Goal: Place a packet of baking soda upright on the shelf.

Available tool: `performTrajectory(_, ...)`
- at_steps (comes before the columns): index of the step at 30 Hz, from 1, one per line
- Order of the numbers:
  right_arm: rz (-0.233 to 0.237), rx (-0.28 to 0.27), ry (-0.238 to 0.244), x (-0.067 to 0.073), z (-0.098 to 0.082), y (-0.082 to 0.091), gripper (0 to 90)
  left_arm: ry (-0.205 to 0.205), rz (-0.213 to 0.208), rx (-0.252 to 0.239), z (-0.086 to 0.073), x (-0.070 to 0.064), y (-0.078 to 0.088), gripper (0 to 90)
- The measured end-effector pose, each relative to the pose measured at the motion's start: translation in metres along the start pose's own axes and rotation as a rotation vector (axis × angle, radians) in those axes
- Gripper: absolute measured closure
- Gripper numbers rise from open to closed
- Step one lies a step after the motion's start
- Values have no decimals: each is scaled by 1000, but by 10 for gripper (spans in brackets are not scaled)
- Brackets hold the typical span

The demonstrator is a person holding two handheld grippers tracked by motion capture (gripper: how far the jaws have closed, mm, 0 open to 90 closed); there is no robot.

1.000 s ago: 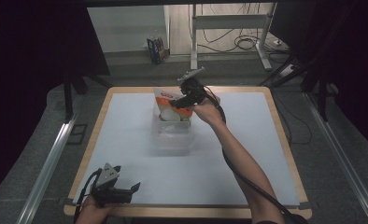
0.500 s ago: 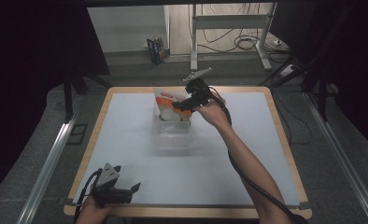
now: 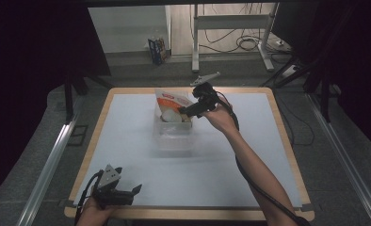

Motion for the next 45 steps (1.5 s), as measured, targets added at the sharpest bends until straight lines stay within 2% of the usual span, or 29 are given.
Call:
performTrajectory(15, -1, 6, 20, 2, -24, 14, 35, -1, 2, 5, 0, 0, -1, 40)
performTrajectory(24, -8, 31, -15, 6, -46, 23, 11, -2, 2, 6, 0, 0, -1, 40)
performTrajectory(36, -8, -10, -36, 15, -75, 47, 0, -5, 4, 11, 0, -1, -1, 41)
performTrajectory(42, -8, -35, -62, 16, -98, 61, 0, -5, 4, 12, 1, -1, -1, 40)
performTrajectory(45, -22, -19, -54, 15, -107, 65, 0, -7, 5, 12, 1, -1, -1, 40)
Point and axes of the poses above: each handheld gripper's, and its own axes: y roughly backward along the jaws, z roughly out of its top, x roughly to its left, the point moved 2 cm from there along -y, roughly forward along the jaws, and after that the axes turned 7 degrees about -y, right-handed, at the moved point
